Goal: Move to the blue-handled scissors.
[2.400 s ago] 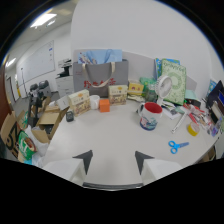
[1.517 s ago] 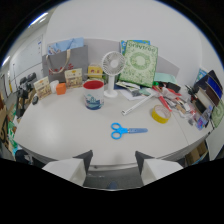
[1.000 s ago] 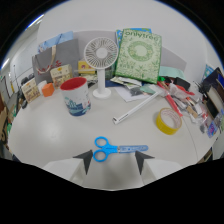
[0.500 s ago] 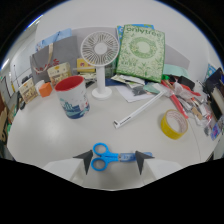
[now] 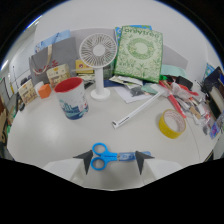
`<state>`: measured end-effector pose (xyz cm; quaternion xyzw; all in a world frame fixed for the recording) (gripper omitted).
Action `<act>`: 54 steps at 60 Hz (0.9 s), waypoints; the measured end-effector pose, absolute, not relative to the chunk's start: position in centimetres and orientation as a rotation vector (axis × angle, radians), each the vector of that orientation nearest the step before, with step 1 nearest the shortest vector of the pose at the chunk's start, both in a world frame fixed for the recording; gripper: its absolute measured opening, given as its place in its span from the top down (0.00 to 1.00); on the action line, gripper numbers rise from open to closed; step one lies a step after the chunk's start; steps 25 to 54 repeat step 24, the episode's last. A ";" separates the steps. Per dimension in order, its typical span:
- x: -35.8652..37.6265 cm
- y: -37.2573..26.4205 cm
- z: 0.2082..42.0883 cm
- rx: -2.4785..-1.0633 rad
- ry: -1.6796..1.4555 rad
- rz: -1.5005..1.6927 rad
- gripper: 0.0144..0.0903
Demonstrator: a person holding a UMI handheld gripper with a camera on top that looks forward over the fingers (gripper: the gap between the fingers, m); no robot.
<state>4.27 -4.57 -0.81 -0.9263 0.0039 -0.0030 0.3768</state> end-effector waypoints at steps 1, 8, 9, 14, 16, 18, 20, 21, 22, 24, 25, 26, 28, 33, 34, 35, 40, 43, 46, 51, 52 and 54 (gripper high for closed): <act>4.3 -4.6 -0.8 -2.368 0.010 -0.008 0.08; 4.3 -4.6 -0.7 -2.367 0.011 -0.009 0.08; 4.3 -4.6 -0.7 -2.368 0.011 -0.010 0.08; 4.3 -4.6 -0.7 -2.368 0.010 -0.011 0.08; 4.3 -4.6 -0.7 -2.367 0.010 -0.011 0.08; 4.2 -4.6 -0.7 -2.367 0.010 -0.011 0.08; 4.2 -4.7 -0.7 -2.368 0.010 -0.012 0.08; 4.1 -4.7 -0.8 -2.369 0.011 -0.009 0.08; 4.1 -4.7 -0.7 -2.370 0.013 -0.004 0.08; 4.1 -4.7 -0.7 -2.369 0.018 -0.002 0.08; 4.1 -4.7 -0.7 -2.369 0.018 -0.002 0.08; 4.1 -4.7 -0.7 -2.369 0.018 -0.002 0.08; 4.1 -4.7 -0.7 -2.369 0.018 -0.002 0.08; 4.1 -4.7 -0.7 -2.369 0.018 -0.002 0.08; 4.1 -4.7 -0.7 -2.369 0.018 -0.002 0.08; 4.1 -4.7 -0.7 -2.369 0.018 -0.002 0.08; 4.1 -4.7 -0.7 -2.369 0.018 -0.002 0.08; 4.1 -4.7 -0.7 -2.369 0.018 -0.002 0.08; 4.1 -4.7 -0.7 -2.369 0.018 -0.002 0.08; 4.1 -4.7 -0.7 -2.369 0.018 -0.002 0.08; 4.1 -4.7 -0.7 -2.369 0.018 -0.002 0.08; 4.1 -4.7 -0.7 -2.369 0.018 -0.002 0.08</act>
